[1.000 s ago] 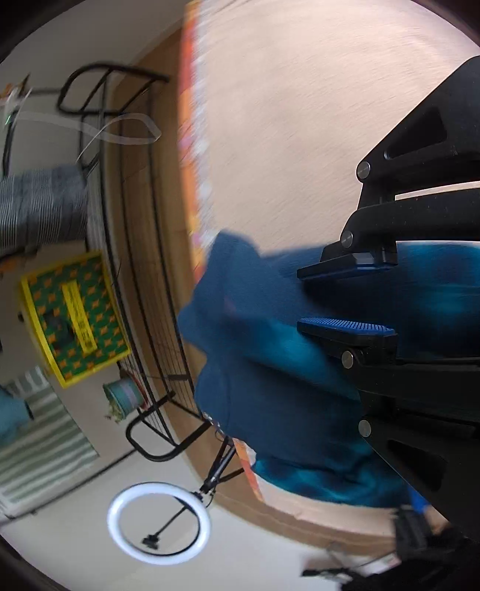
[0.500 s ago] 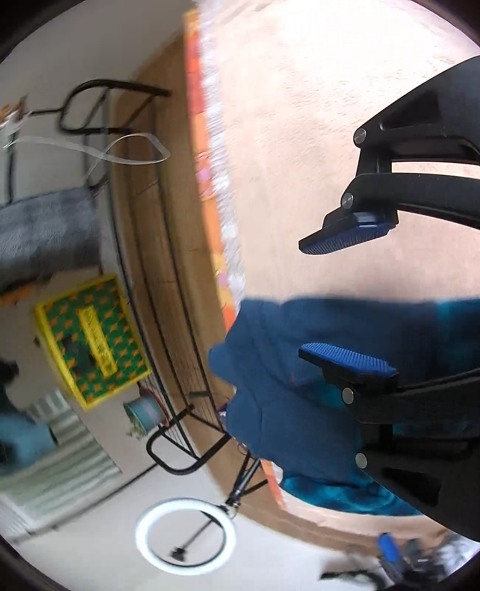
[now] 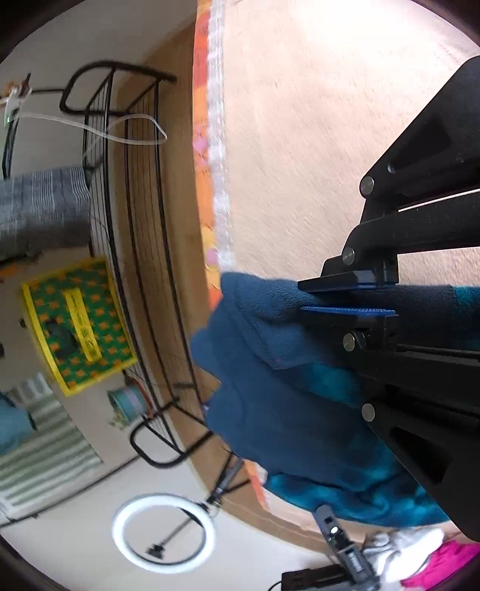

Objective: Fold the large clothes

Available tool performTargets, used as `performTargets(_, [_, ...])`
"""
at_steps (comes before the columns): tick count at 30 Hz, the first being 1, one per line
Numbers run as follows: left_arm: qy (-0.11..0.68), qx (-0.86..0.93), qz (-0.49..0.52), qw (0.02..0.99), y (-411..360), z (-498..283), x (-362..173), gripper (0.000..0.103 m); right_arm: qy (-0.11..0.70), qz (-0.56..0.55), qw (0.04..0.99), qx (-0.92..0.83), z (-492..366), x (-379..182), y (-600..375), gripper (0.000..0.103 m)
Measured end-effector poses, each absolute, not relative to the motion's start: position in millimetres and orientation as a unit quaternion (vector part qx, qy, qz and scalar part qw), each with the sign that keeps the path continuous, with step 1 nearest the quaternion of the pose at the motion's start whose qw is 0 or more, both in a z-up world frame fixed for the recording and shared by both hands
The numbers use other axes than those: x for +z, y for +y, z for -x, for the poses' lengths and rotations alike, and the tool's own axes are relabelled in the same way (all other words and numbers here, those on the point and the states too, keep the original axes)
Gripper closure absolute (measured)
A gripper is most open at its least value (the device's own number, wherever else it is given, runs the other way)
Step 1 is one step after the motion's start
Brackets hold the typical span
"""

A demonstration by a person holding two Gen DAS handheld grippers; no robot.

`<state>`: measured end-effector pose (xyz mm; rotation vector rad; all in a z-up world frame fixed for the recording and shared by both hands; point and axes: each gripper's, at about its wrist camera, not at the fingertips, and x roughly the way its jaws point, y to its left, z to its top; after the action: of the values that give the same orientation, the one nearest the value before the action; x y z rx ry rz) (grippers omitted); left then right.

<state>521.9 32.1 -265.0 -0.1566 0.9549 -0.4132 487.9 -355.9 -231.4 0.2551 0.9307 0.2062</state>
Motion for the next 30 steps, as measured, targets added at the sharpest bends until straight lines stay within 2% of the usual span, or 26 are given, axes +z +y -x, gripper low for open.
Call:
performTargets(4, [0.447, -0.204, 0.065, 0.868, 29.3, -517.2, -260.9, 0.052, 0.470, -0.045, 0.875, 0.107, -490.0, -240.0, -335.2, 0.093])
performTargets(6, [0.432, -0.199, 0.075, 0.877, 43.6, -511.2, -248.6, 0.052, 0.465, -0.016, 0.880, 0.090, -486.6, -230.6, -331.5, 0.083])
performTargets(7, [0.426, -0.196, 0.077, 0.880, 49.5, -509.7, -243.9, 0.052, 0.460, -0.004, 0.885, 0.069, -483.9, -220.8, -330.7, 0.071])
performTargets(10, [0.408, -0.187, 0.087, 0.889, 69.4, -509.1, -228.9, 0.052, 0.435, -0.025, 0.893, 0.110, -470.4, -192.1, -318.1, 0.069])
performTargets(13, [0.403, -0.181, 0.087, 0.893, 81.3, -513.9, -220.3, 0.052, 0.449, -0.057, 0.862, 0.228, -459.7, -180.7, -284.7, 0.069])
performTargets(15, [0.397, -0.188, 0.083, 0.895, 83.5, -512.5, -215.4, 0.052, 0.466, -0.055, 0.835, 0.289, -455.2, -184.3, -252.2, 0.067])
performTargets(17, [0.394, -0.194, 0.071, 0.896, 82.8, -510.6, -213.1, 0.052, 0.495, -0.054, 0.798, 0.339, -455.2, -197.7, -219.6, 0.057])
performTargets(19, [0.397, -0.198, 0.060, 0.894, 81.9, -509.4, -214.3, 0.052, 0.517, -0.030, 0.778, 0.355, -453.3, -213.5, -191.4, 0.056])
performTargets(21, [0.396, -0.200, 0.061, 0.894, 84.5, -508.8, -217.1, 0.052, 0.528, -0.002, 0.773, 0.352, -452.5, -226.6, -175.6, 0.056])
performTargets(22, [0.395, -0.204, 0.066, 0.893, 86.3, -508.4, -218.6, 0.052, 0.535, 0.007, 0.770, 0.349, -452.2, -235.2, -170.2, 0.061])
performTargets(23, [0.395, -0.207, 0.069, 0.892, 87.9, -506.4, -219.4, 0.052, 0.538, 0.009, 0.768, 0.347, -452.9, -239.4, -169.1, 0.089])
performTargets(25, [0.395, -0.215, 0.071, 0.890, 87.8, -504.0, -221.5, 0.054, 0.535, 0.008, 0.770, 0.347, -449.8, -241.4, -168.6, 0.095])
performTargets(28, [0.394, -0.235, 0.058, 0.887, 76.9, -500.0, -222.3, 0.056, 0.496, 0.002, 0.805, 0.326, -438.3, -216.4, -188.9, 0.096])
performTargets(30, [0.391, -0.244, 0.038, 0.887, 62.1, -501.5, -225.1, 0.061, 0.489, -0.020, 0.815, 0.310, -437.0, -210.6, -203.6, 0.096])
